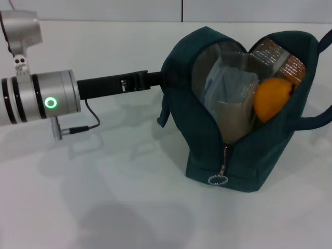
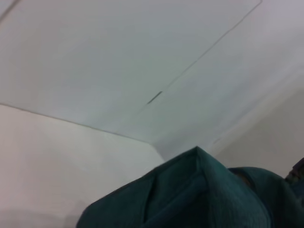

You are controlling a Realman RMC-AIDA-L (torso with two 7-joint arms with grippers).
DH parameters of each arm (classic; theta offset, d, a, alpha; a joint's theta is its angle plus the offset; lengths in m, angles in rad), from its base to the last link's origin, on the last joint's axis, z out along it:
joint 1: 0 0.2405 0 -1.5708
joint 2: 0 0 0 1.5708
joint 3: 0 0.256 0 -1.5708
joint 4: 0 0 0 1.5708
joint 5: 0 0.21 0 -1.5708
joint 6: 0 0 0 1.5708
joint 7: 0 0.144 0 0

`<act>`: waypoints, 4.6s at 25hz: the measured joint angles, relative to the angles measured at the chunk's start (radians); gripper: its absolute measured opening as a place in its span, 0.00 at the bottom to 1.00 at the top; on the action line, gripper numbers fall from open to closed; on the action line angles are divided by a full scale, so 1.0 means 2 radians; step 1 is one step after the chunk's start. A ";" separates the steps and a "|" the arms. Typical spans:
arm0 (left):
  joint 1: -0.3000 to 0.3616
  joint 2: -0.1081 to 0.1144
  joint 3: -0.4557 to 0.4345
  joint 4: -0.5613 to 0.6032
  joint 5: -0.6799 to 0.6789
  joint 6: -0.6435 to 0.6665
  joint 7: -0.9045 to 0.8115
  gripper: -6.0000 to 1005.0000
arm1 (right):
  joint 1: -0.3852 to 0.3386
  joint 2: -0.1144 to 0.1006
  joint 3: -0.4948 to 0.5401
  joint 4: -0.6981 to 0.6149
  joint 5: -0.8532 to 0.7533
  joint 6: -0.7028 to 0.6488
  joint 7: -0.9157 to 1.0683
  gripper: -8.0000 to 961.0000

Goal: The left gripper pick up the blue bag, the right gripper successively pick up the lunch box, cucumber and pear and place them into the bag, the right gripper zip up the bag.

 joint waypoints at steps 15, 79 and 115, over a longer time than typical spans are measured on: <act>0.008 0.000 -0.004 -0.036 -0.046 -0.010 0.051 0.06 | 0.022 0.010 0.001 0.018 -0.062 0.080 0.025 0.03; 0.027 -0.001 -0.004 -0.057 -0.105 -0.054 0.089 0.06 | 0.022 0.021 -0.060 0.017 -0.131 -0.164 0.004 0.86; 0.031 -0.001 -0.001 -0.058 -0.105 -0.052 0.091 0.06 | 0.092 0.037 -0.187 0.111 -0.166 0.066 0.021 0.86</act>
